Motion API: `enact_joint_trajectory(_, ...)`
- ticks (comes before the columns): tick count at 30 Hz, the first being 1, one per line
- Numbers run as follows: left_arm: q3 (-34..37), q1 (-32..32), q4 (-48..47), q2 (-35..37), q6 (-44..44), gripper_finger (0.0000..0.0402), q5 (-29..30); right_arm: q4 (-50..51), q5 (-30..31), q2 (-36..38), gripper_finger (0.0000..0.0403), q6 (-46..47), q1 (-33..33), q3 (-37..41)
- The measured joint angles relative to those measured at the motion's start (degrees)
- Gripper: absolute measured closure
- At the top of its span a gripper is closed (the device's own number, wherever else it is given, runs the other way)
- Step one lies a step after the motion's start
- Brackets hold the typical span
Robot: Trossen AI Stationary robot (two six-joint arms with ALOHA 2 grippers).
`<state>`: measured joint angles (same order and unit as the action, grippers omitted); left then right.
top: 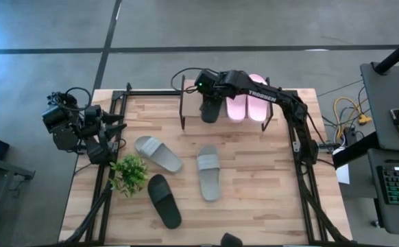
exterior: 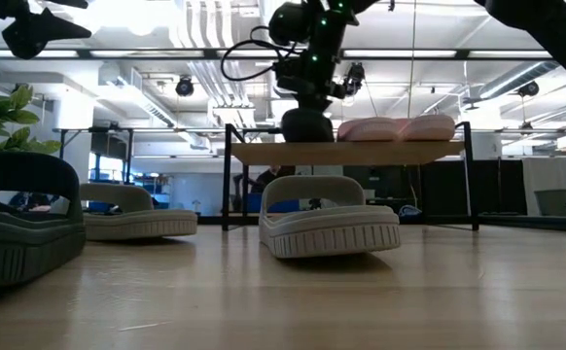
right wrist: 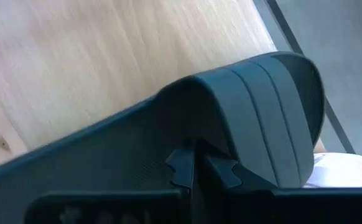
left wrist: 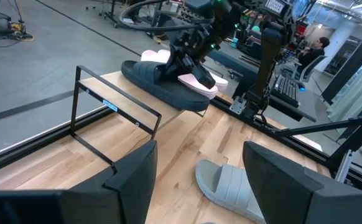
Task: Pick and place slides into the shelf
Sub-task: Put the right black slide on the shelf
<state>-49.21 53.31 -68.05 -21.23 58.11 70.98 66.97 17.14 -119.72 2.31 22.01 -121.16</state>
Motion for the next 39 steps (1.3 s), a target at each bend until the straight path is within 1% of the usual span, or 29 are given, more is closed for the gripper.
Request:
enact_joint_trajectory(5, 0.0, 0.0, 0.0, 0.0, 0.0, 0.0178, 0.0, 1.2, 0.0, 0.0, 0.0394, -1.2, 0.0, 0.0)
enact_joint_trajectory(11, 0.0, 0.0, -0.2, 0.0, -0.1, 0.0178, 0.0, 6.9, 0.1, 0.0, 0.0394, -1.9, -0.3, 0.0)
enact_joint_trajectory(14, 0.0, 0.0, -0.3, 0.0, -0.3, 0.0178, 0.0, 8.0, 2.0, 0.0, 0.0394, -1.9, -0.3, 0.0)
enact_joint_trajectory(17, 0.0, 0.0, -0.5, 0.0, -0.4, 0.0178, 0.0, 7.4, 2.7, 0.0, 0.0394, -1.9, -0.3, 0.0)
enact_joint_trajectory(20, 0.0, 0.0, -0.5, 0.0, -0.4, 0.0178, 0.0, 7.3, 5.3, 0.0, 0.0394, -1.9, -0.3, 0.0)
enact_joint_trajectory(22, 0.0, 0.0, -0.5, 0.0, -0.4, 0.0178, 0.0, 7.3, 5.8, 0.0, 0.0394, -1.2, -0.3, 0.0)
enact_joint_trajectory(27, 0.0, 0.0, -0.5, 0.0, -0.3, 0.0178, 0.0, 7.6, 4.8, 0.0, 0.0394, 0.7, -0.7, 0.0)
enact_joint_trajectory(30, 0.0, 0.0, -0.5, 0.0, -0.1, 0.0178, 0.0, 8.0, 2.1, 0.1, 0.0394, 0.7, -1.5, -0.1)
enact_joint_trajectory(35, 0.0, 0.0, -0.4, 0.0, -0.1, 0.0178, 0.0, 9.3, 1.6, 0.5, 0.0394, 1.5, -3.7, -1.2)
enact_joint_trajectory(37, 0.0, 0.0, -0.4, 0.0, -0.1, 0.0178, 0.0, 10.2, -0.4, 0.7, 0.0394, 1.8, -4.4, -2.3)
enact_joint_trajectory(39, 0.0, 0.0, -0.4, 0.0, -0.1, 0.0178, 0.0, 10.4, -4.8, 0.7, 0.0394, 1.8, -5.1, -3.8)
